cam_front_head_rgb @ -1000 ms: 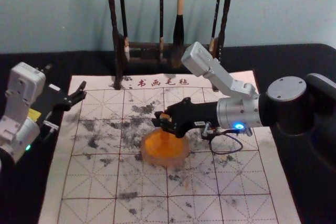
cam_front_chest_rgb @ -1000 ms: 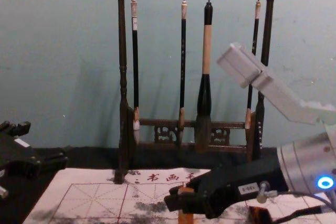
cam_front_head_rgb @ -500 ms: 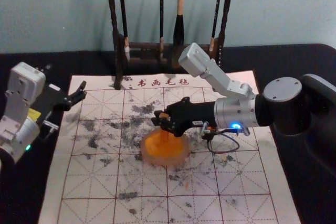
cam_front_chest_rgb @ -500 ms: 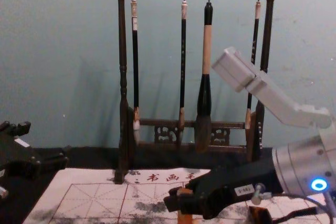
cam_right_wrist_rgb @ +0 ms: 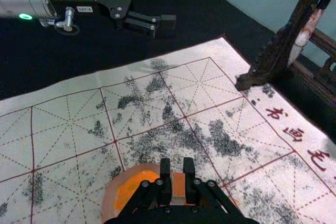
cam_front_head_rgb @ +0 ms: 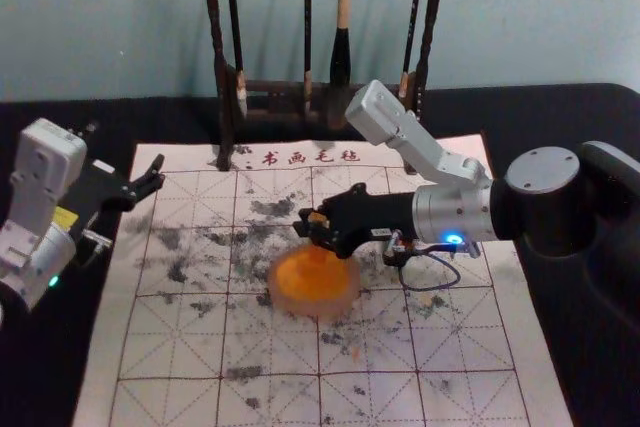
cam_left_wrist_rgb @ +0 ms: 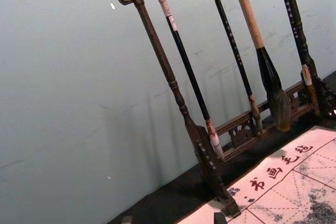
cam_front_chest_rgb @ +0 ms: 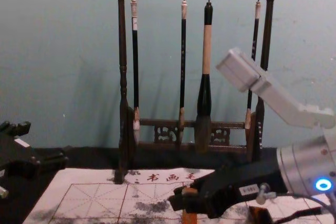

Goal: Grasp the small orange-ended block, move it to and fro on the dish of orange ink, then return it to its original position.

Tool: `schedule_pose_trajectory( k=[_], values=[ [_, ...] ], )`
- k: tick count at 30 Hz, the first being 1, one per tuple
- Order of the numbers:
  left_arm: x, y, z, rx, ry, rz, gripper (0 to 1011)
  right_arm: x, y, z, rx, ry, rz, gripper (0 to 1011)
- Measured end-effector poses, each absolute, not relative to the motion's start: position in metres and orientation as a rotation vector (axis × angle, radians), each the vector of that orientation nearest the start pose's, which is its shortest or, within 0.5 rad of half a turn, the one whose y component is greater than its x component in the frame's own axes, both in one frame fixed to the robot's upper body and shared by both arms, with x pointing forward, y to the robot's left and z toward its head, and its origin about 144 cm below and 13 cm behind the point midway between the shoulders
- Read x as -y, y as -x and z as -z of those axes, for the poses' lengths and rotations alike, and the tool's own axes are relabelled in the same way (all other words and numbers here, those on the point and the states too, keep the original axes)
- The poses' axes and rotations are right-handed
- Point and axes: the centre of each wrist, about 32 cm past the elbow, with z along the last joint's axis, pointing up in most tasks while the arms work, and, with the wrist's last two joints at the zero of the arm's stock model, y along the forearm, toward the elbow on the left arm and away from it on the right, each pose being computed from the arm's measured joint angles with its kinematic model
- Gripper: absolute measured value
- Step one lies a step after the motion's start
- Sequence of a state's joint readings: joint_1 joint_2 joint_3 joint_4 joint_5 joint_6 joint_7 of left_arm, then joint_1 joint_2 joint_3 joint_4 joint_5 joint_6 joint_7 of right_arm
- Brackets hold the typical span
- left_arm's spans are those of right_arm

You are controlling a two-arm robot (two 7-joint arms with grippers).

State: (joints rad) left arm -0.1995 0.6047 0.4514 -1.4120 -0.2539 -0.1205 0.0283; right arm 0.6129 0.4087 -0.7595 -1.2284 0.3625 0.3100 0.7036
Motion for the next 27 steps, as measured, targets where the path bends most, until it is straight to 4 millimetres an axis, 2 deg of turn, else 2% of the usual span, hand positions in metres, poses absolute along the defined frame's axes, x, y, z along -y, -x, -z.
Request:
schedule_pose_trajectory(
  k=[27],
  values=[
    [-0.310,-0.489,-1.140,0.285,-0.305,-1.248,1001,0.212,-0.564,-1.196,-0.093,0.499,0.376,130]
  ],
)
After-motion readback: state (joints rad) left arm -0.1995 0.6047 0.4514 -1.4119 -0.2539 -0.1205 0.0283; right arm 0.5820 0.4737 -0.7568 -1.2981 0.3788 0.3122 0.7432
